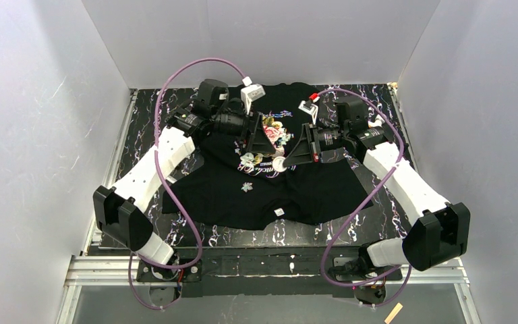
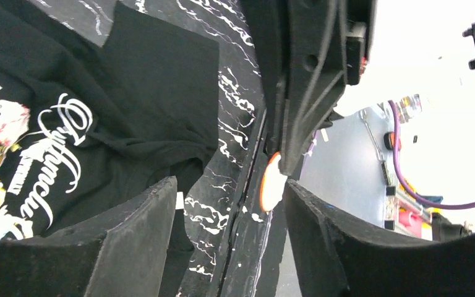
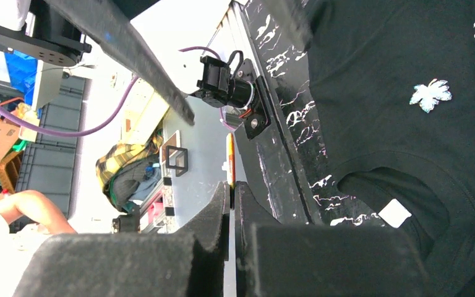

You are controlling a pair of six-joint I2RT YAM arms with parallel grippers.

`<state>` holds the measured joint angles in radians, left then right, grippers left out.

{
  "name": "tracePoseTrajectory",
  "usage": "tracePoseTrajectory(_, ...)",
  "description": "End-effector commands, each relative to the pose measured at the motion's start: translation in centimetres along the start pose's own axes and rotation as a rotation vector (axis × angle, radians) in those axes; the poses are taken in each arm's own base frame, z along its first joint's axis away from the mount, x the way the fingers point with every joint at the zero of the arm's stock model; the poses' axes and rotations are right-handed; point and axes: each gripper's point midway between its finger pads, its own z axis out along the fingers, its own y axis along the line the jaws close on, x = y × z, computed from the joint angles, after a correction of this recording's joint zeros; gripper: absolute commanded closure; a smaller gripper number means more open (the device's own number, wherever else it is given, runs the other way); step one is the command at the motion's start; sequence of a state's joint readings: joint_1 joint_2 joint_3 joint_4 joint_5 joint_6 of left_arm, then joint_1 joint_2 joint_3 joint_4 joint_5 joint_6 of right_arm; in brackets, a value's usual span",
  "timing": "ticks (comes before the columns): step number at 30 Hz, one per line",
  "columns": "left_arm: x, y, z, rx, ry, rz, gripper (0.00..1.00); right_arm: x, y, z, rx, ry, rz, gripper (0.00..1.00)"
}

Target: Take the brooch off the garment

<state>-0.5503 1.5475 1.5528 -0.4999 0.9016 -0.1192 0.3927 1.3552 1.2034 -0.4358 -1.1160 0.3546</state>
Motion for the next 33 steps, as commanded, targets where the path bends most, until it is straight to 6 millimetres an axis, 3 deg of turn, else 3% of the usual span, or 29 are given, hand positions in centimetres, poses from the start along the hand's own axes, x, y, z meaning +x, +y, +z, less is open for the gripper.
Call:
tracePoseTrajectory(1, -0.9, 0.0, -2.2, -0.010, -0.058, -0.014, 0.34, -0.8, 1.2, -0.9, 0.018, -0.005, -0.097, 0.99)
tracePoseTrajectory(3, -0.8, 0.6, -2.7, -0.037, -0.060, -0.017, 0.25, -0.7, 1.0, -1.2, 0.040, 0.000, -0.104, 0.99)
tracePoseTrajectory(5, -0.6, 1.3, -3.4, -0.069, -0.061, -0.013, 0.03, -0.5, 0.5, -1.6, 0.083, 0.009, -0.123, 0.99)
tracePoseTrajectory(12, 0.5, 4.2, -7.4, -0.255, -0.020, -0.021, 0.02, 0.4, -3.1, -5.0, 0.379, 0.101, -0.248, 0.99)
tracePoseTrajectory(17, 2.2, 6.4, -10.2, -0.416, 0.057, -0.109, 0.02, 1.2, -6.9, -9.7, 0.650, 0.234, -0.319, 0.99)
tracePoseTrajectory(20, 3.2, 7.7, -11.4, -0.514, 0.106, -0.158, 0.02, 1.4, -10.2, -13.9, 0.831, 0.327, -0.306, 0.99)
tracePoseTrajectory(24, 4.2, 8.8, -12.1, -0.577, 0.163, -0.206, 0.02, 1.1, -13.9, -21.4, 1.057, 0.404, -0.304, 0.99)
tracePoseTrajectory(29, 3.9, 9.5, -13.0, -0.636, 0.170, -0.166, 0.02, 3.8, -18.0, -30.6, 1.257, 0.575, -0.220, 0.99)
tracePoseTrajectory(33, 3.2, 9.6, -13.3, -0.656, 0.154, -0.156, 0.02, 5.4, -20.2, -35.8, 1.405, 0.622, -0.134, 0.99)
